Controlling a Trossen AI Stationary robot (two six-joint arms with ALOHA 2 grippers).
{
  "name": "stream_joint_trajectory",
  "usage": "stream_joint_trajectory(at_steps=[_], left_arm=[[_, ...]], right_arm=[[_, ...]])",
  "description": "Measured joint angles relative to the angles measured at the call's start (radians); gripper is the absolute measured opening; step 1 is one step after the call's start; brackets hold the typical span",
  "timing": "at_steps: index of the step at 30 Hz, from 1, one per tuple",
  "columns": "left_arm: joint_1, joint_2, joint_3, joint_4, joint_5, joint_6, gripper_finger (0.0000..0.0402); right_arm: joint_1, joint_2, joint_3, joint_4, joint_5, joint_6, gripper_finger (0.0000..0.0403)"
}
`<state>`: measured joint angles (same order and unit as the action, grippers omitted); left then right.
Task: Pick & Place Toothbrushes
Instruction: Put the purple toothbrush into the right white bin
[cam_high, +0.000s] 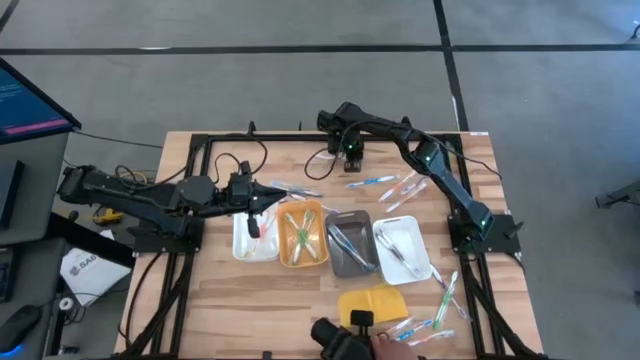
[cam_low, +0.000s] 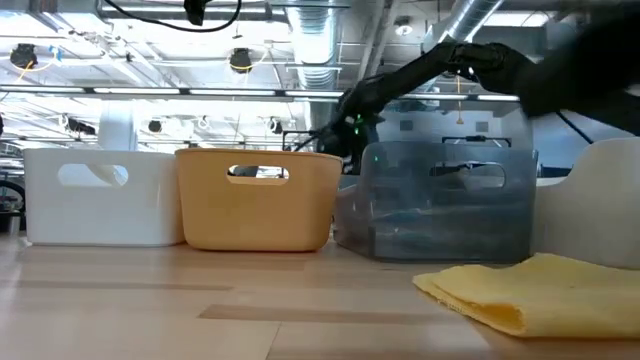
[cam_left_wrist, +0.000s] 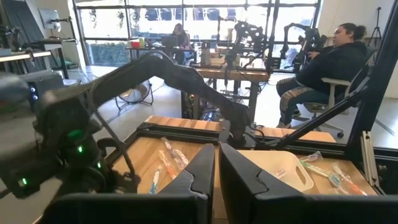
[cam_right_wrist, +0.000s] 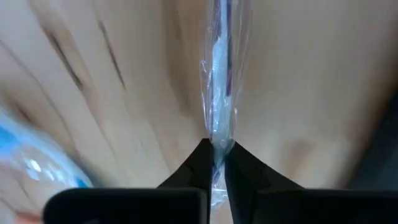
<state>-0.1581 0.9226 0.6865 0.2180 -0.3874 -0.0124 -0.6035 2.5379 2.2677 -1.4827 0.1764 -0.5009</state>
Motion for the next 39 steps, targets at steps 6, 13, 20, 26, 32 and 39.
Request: stream_joint_trajectory(at_steps=[6, 13, 20, 26, 32, 39], left_arm=[[0.000, 0.000, 0.000, 0.000, 0.000, 0.000, 0.0017], [0.000, 0.000, 0.000, -0.001, 0.000, 0.000, 0.0017], [0.000, 0.000, 0.000, 0.001, 0.000, 0.000, 0.0017], [-0.003, 0.000, 0.000, 0.008, 0.013, -0.003, 0.0017], [-0.005, 0.000, 0.000, 0.009, 0.027, -0.003, 0.0017], [-0.005, 0.000, 0.000, 0.018, 0.027, -0.003, 0.0017]], right_arm=[[0.003, -0.179, -0.001, -0.015, 0.027, 0.008, 0.0009], [0.038, -0.426, 0.000, -0.067, -0.005, 0.107, 0.0009], [0.126, -0.587, -0.001, -0.090, -0.030, 0.380, 0.0009], [0.240, -0.719, -0.042, -0.089, -0.078, 0.514, 0.0009], [0.368, -0.885, -0.287, -0.089, -0.078, 0.658, 0.0009], [0.514, -1.084, -0.686, -0.088, -0.071, 0.923, 0.0009]])
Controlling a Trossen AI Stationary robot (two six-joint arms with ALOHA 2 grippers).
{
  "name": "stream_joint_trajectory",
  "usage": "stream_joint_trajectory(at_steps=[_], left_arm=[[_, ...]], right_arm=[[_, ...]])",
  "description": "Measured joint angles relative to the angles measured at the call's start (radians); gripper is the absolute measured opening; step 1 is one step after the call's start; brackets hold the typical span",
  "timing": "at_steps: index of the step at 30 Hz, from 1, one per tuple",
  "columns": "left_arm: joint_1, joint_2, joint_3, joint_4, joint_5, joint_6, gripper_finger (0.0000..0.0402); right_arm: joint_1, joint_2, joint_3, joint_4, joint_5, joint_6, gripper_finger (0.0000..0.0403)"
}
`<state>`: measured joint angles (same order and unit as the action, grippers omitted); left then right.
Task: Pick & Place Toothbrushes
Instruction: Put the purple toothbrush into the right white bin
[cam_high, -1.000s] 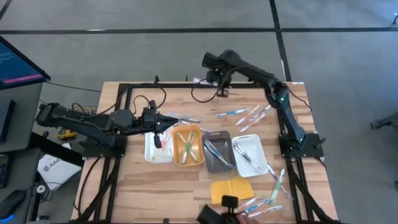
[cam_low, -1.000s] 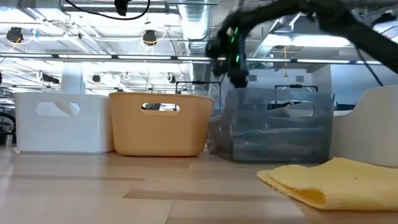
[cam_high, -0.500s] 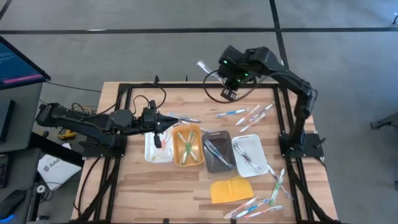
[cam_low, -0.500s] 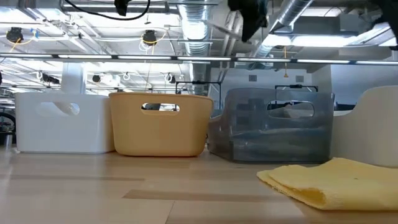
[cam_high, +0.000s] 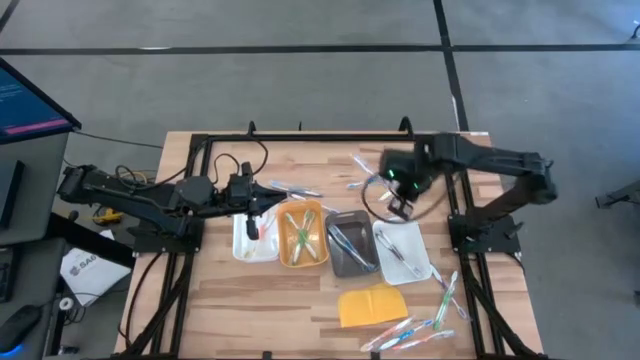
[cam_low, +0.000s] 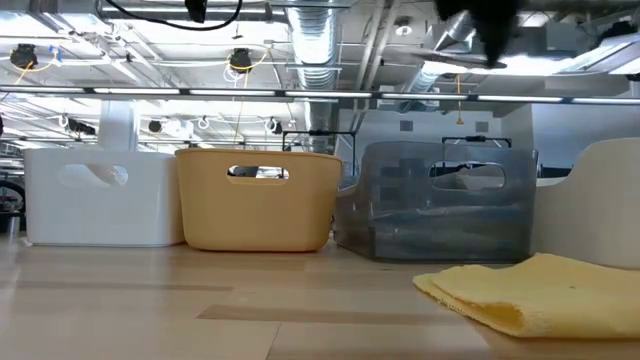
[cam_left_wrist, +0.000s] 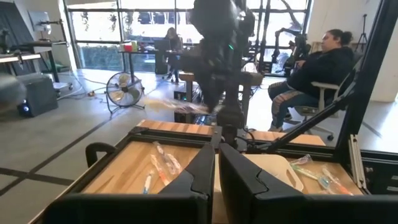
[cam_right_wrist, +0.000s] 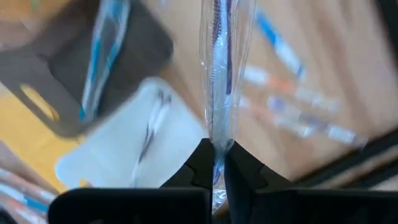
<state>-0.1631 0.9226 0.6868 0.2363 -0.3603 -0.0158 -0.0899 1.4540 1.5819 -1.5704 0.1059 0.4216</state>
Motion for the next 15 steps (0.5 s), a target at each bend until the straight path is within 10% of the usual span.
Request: stream_joint_trajectory(at_steps=[15], left_arm=[[0.000, 0.000, 0.000, 0.020, -0.001, 0.000, 0.0017]], right_arm=[[0.414, -0.232, -0.293, 0.112, 0.069, 0.410, 0.0009]])
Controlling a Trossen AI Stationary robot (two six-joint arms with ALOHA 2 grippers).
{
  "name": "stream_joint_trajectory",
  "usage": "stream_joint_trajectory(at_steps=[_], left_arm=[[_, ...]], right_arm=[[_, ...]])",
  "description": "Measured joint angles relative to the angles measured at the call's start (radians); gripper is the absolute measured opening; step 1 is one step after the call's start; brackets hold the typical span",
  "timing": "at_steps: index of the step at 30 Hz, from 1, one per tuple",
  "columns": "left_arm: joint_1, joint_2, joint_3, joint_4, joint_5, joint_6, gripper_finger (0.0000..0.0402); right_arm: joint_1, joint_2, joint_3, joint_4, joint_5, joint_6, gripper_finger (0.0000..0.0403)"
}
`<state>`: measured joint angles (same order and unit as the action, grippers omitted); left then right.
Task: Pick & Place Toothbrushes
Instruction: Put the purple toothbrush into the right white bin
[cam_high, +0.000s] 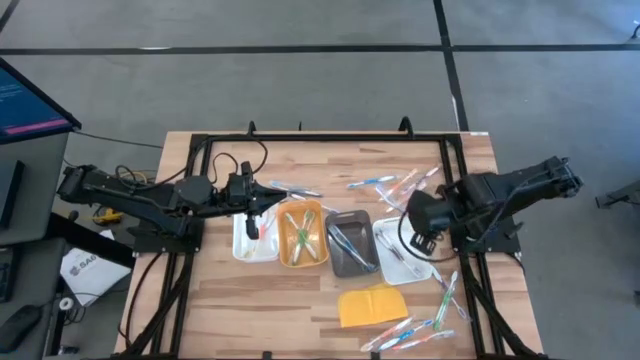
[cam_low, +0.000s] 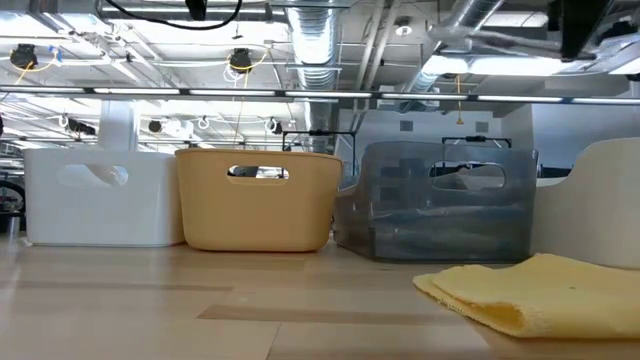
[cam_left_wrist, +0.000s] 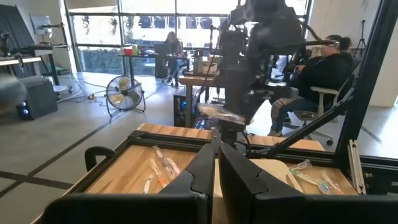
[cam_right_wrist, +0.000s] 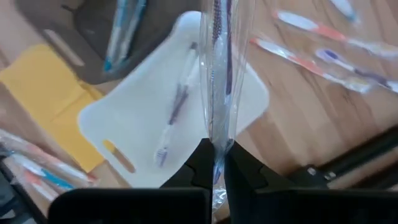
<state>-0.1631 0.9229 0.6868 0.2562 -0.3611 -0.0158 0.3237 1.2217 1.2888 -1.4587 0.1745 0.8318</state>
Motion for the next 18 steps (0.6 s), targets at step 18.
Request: stream_joint_trajectory(at_steps=[18], left_arm=[[0.027, 0.267, 0.000, 0.432, 0.244, 0.063, 0.0017]], right_arm=[[0.347, 0.018, 0.000, 0.381, 0.677, -0.101, 0.0009]])
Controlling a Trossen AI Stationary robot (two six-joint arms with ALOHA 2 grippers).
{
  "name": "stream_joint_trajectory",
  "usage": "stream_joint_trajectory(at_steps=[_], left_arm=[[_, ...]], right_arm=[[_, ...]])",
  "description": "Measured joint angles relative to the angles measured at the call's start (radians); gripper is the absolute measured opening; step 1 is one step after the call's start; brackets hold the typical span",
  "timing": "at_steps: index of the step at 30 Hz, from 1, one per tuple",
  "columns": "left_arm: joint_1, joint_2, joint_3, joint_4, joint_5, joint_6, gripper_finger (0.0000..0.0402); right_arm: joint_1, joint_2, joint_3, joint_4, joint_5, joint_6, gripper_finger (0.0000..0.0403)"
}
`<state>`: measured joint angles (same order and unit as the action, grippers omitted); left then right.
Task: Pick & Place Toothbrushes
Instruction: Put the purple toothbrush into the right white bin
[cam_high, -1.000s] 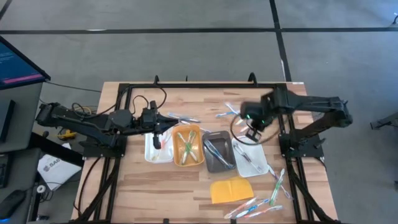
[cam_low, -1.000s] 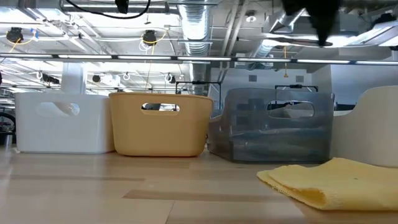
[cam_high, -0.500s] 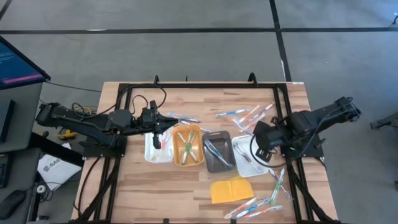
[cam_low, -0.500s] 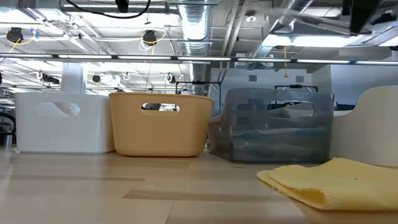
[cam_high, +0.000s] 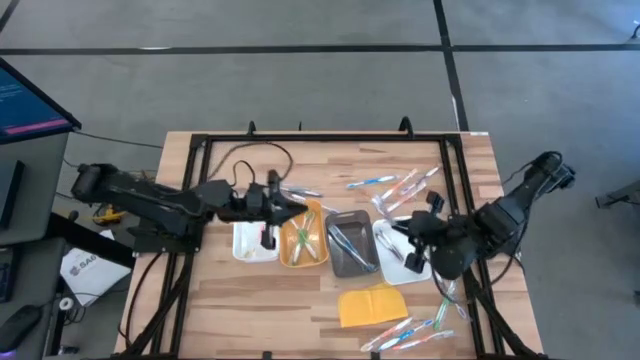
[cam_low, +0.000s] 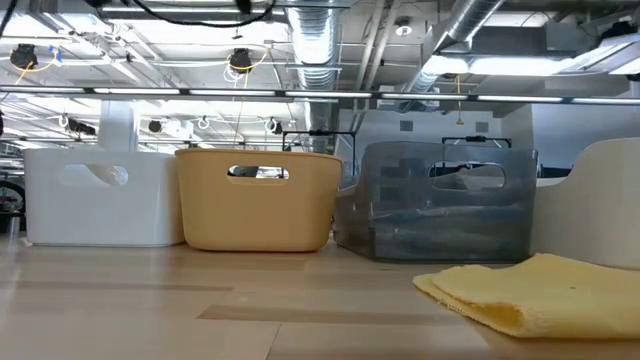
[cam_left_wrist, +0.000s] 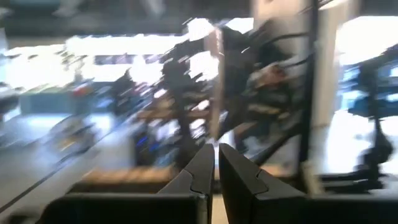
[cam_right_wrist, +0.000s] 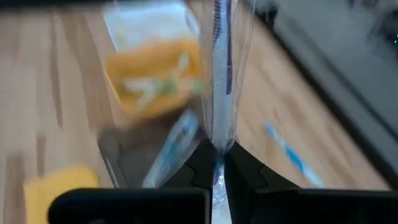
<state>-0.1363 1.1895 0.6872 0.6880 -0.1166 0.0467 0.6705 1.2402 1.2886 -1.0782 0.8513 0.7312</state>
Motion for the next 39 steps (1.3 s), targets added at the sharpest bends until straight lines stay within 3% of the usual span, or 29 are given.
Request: stream_joint_trajectory(at_steps=[2, 5, 11, 16, 20, 27, 39], left_arm=[[0.009, 0.065, 0.000, 0.114, 0.056, 0.028, 0.0018], [0.011, 0.145, 0.001, 0.232, 0.056, 0.135, 0.0033], [0.012, 0.201, 0.057, 0.236, 0.067, 0.150, 0.0119], [-0.009, 0.192, 0.058, 0.229, 0.072, 0.148, 0.0186], [-0.026, 0.192, 0.060, 0.227, 0.071, 0.147, 0.0216], [-0.020, 0.192, 0.060, 0.229, 0.063, 0.101, 0.0227], [-0.020, 0.192, 0.060, 0.220, 0.035, 0.098, 0.0208]], right_arm=[[0.010, 0.021, 0.000, 0.091, 0.056, -0.057, 0.0009], [0.009, 0.057, 0.000, 0.239, 0.095, -0.171, 0.0009], [-0.052, 0.163, 0.000, 0.501, 0.086, -0.369, 0.0009], [-0.139, 0.216, 0.000, 0.564, 0.043, -0.391, 0.0009], [-0.203, 0.222, 0.000, 0.572, 0.010, -0.386, 0.0009], [-0.261, 0.280, 0.002, 0.778, -0.063, -0.533, 0.0009], [-0.266, 0.285, 0.000, 0.945, -0.068, -0.680, 0.0010]])
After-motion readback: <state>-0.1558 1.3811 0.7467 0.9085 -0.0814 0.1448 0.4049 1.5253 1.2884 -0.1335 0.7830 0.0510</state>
